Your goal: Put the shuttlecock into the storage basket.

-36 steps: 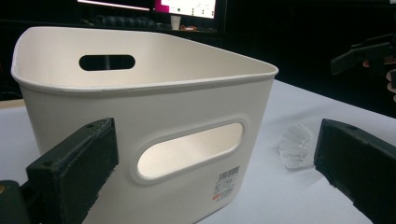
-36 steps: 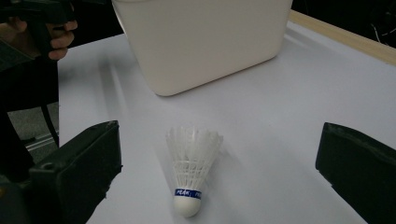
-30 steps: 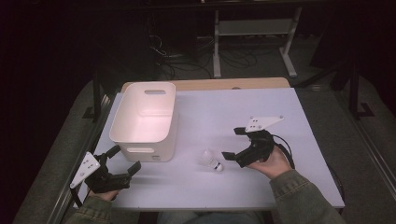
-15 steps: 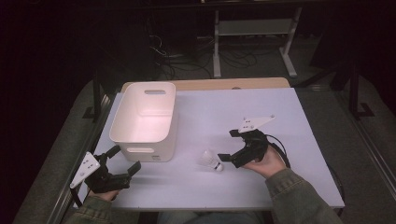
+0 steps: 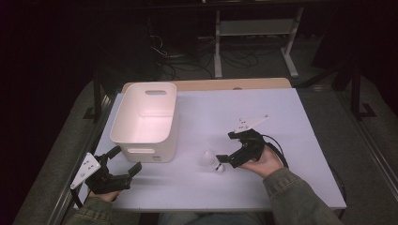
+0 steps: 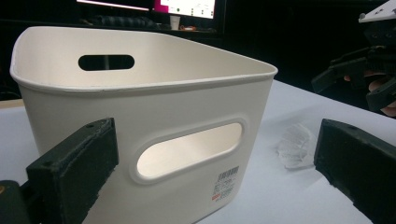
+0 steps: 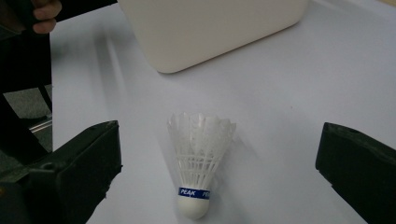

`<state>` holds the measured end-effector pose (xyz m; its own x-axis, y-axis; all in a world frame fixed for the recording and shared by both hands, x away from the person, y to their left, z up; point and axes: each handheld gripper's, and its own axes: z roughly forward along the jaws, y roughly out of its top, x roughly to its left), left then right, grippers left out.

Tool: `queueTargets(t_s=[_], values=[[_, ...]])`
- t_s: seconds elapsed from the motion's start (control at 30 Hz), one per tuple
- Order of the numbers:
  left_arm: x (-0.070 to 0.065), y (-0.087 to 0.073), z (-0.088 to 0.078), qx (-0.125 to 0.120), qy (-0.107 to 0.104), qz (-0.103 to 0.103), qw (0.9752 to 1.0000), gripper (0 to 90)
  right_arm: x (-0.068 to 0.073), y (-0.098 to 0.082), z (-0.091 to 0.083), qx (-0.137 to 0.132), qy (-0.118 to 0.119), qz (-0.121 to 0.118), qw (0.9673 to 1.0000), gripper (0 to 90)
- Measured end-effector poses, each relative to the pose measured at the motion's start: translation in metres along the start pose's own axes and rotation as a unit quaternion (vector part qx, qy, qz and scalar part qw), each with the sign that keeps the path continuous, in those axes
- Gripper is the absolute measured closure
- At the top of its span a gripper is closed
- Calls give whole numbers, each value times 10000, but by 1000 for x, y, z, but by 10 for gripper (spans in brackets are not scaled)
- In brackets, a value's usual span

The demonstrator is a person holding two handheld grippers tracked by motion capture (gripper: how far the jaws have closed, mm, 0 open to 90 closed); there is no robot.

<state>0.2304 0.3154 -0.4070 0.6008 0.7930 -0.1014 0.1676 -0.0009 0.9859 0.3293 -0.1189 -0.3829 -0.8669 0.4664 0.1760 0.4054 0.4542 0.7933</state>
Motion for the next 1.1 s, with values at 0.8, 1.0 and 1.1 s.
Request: queueTargets(t_s=[0.8, 1.0, 1.1], values=[[0, 0, 0, 3, -9, 5, 10000, 0, -2, -5, 19, 607, 69, 139, 9980, 0], [0, 0, 0, 2, -12, 0, 10000, 0, -1, -7, 24, 789, 107, 181, 9967, 0], [0, 0, 0, 1, -12, 2, 10000, 0, -2, -7, 25, 879, 126, 185, 9959, 0]])
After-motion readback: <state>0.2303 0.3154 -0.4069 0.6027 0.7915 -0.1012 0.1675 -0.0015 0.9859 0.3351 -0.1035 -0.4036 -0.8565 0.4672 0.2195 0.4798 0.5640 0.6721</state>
